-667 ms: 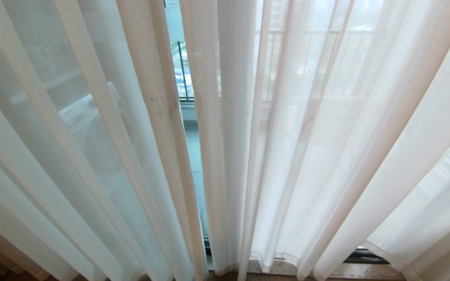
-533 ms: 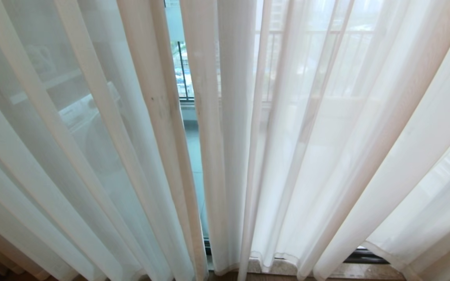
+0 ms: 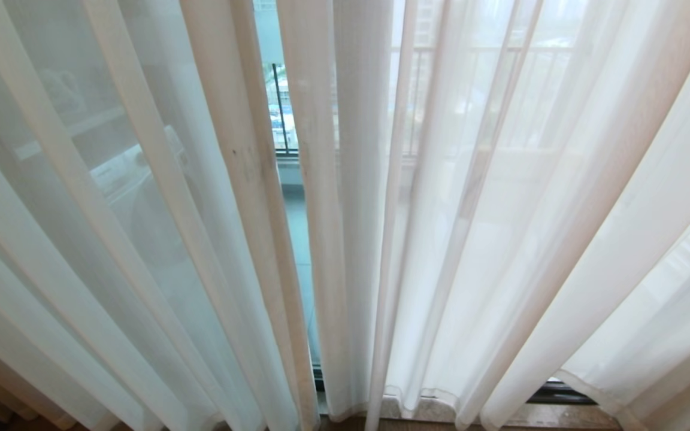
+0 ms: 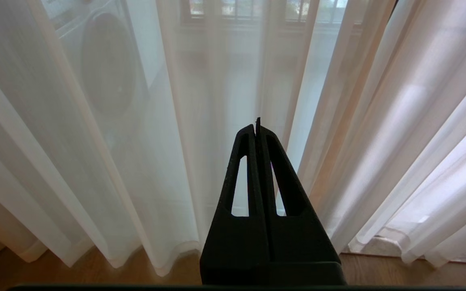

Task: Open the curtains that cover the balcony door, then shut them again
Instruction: Pull the inner curtains open on both sides

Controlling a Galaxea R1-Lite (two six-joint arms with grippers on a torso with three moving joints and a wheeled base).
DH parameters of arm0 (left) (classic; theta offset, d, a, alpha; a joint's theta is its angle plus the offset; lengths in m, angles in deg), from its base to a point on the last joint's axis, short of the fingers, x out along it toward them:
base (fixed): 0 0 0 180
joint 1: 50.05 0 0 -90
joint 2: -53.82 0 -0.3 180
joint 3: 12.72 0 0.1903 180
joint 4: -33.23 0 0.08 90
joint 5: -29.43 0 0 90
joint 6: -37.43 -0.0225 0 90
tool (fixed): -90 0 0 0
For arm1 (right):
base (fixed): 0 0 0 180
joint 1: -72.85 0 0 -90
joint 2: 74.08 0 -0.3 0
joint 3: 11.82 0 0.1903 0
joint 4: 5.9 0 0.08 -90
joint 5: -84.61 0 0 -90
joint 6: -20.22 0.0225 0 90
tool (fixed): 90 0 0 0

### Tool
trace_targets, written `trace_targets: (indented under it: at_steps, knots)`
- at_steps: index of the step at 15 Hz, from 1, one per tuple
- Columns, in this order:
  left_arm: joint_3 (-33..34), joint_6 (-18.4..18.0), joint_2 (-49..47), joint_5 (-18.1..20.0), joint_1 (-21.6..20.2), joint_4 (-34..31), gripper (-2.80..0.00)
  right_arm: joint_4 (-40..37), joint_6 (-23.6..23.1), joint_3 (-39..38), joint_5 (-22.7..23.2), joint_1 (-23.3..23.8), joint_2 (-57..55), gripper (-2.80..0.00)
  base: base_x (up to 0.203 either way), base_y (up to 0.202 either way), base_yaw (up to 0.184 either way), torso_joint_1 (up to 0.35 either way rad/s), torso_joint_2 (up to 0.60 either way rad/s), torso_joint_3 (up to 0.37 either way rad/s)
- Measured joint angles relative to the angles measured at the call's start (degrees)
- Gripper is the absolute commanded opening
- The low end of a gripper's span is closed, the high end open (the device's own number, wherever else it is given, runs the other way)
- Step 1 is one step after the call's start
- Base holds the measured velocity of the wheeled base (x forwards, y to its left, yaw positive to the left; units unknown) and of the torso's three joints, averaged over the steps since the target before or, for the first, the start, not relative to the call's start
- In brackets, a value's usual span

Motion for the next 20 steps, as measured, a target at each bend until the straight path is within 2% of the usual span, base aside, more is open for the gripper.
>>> trace_targets:
  at_steps: [10,13,15,18,20]
  knots:
    - [0.00,-0.84,0.00,0.15,0.00,0.00,-2.80,-0.02,0.01,0.00,0.00,0.00,0.00,-2.80,0.000,0.000,0.000,0.000,0.00,0.000]
    - [-0.07,-6.10,0.00,1.40,0.00,0.00,-2.80,-0.02,0.01,0.00,0.00,0.00,0.00,-2.80,0.000,0.000,0.000,0.000,0.00,0.000]
    - [-0.57,-7.18,0.00,1.99,0.00,0.18,-2.80,-0.01,0.01,0.00,-0.01,0.00,0.00,-2.80,0.000,0.000,0.000,0.000,0.00,0.000]
    - [-6.25,-6.07,-0.67,5.25,0.00,-3.45,-2.80,-0.02,-0.01,0.00,-0.01,0.00,0.00,-2.80,0.000,0.000,0.000,0.000,0.00,0.000]
    - [-10.70,-5.61,-2.89,10.18,-0.04,-7.72,-2.80,-0.02,0.01,0.00,0.01,0.00,0.00,-2.80,0.000,0.000,0.000,0.000,0.00,0.000]
